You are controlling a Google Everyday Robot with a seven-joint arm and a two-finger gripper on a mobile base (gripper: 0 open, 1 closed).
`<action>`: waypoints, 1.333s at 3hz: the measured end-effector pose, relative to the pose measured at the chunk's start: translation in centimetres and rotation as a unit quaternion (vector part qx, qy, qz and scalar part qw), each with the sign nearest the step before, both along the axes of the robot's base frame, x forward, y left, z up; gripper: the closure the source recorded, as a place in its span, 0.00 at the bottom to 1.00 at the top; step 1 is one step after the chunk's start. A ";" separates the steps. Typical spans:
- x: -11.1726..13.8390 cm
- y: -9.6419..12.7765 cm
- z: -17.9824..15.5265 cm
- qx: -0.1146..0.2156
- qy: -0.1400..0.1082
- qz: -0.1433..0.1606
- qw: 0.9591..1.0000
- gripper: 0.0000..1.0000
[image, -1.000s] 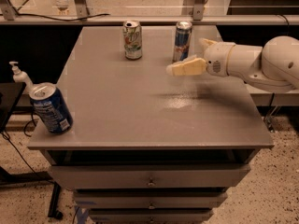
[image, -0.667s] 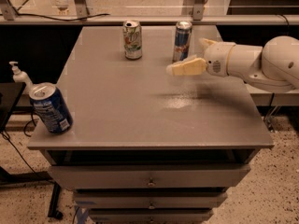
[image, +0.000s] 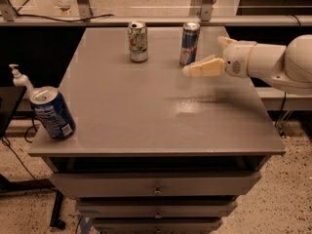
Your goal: Knock redbull can over
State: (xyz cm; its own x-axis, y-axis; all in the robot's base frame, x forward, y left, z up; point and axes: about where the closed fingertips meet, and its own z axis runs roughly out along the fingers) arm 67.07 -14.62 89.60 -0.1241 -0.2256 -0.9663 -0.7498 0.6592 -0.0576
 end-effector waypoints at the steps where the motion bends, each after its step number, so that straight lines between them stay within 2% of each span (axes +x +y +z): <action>1: 0.5 -1.0 0.4 -0.003 -0.008 -0.004 1.000 0.00; 3: 1.9 -1.6 0.6 0.005 -0.020 -0.002 1.000 0.00; 4: 2.6 -0.5 0.6 0.015 -0.026 0.011 1.000 0.00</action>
Offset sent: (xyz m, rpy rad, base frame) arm 0.0197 -0.0286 0.0088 -0.0057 -0.0431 -0.0217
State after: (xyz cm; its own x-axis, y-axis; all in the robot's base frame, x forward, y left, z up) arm 69.63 -15.10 90.22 -0.0694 -0.1989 -0.9776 -0.7603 0.6450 -0.0772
